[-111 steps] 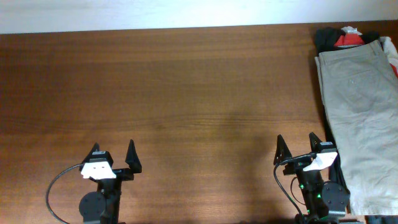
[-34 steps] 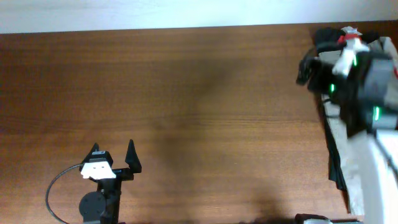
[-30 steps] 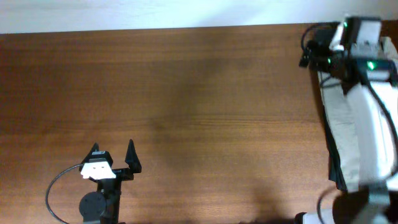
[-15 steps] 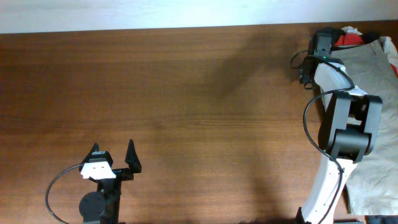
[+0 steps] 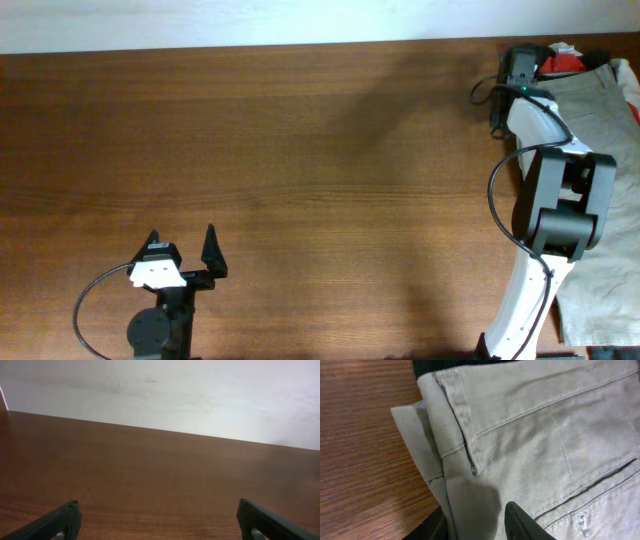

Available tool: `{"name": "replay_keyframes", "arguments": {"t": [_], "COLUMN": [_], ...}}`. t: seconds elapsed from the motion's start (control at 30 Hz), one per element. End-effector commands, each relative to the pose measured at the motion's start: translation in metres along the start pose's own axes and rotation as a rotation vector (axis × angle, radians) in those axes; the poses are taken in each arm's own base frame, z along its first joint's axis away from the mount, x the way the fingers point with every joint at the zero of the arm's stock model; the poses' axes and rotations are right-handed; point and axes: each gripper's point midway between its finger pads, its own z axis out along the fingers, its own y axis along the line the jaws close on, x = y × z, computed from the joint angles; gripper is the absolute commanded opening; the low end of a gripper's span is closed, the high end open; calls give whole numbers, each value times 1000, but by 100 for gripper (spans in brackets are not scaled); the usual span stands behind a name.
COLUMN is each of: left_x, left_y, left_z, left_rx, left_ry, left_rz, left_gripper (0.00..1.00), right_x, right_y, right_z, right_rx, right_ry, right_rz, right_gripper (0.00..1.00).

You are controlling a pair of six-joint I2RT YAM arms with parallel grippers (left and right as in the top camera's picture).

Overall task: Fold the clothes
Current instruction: 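Reach the right gripper to the khaki pants on the stack and grasp them, then pull the khaki pants left and lay them flat mid-table with the right gripper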

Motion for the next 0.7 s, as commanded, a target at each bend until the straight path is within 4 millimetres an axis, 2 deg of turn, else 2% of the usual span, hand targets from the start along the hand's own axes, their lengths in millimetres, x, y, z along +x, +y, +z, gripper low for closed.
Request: {"name": "replay_keyframes", "arguments": {"t": [0.0, 0.1, 0.13, 0.27, 0.33, 0.4, 0.47, 0.53, 0.6, 0.63, 0.67], "left_x": [2, 2, 2, 2, 2, 2, 2, 2, 2, 2, 2], "left_y": [0, 0, 0, 0, 0, 0, 0, 0, 0, 0, 0], "left_z": [0, 0, 0, 0, 0, 0, 0, 0, 0, 0, 0], "left_rx": [-1, -1, -1, -1, 0, -1, -1, -1, 0, -1, -1], "left_ry": [0, 0, 0, 0, 0, 0, 0, 0, 0, 0, 0], "left_rz": [-1, -1, -1, -1, -1, -1, -1, -1, -1, -1, -1], "left_gripper": [99, 99, 99, 99, 99, 99, 99, 99, 99, 99, 99], "right_x": [-13, -16, -15, -15, -21, -35, -49, -66, -84, -89, -95], "right_y": [-14, -16, -16, -18, -31, -49, -73, -101, -97, -86, -62], "right_z": [-11, -15, -15, -19, -36, -67, -107, -167, -239, -262, -293], "right_rx": [27, 24, 24, 25, 32, 32, 33, 15, -117, -183, -289], "right_ry": [-24, -32, -28, -27, -43, -89, -149, -251, -388, -433, -487], "right_rz": [79, 83, 80, 88, 172, 222, 255, 303, 311, 297, 263], "right_gripper": [36, 10, 5, 4, 4, 4, 4, 4, 4, 4, 4]}}
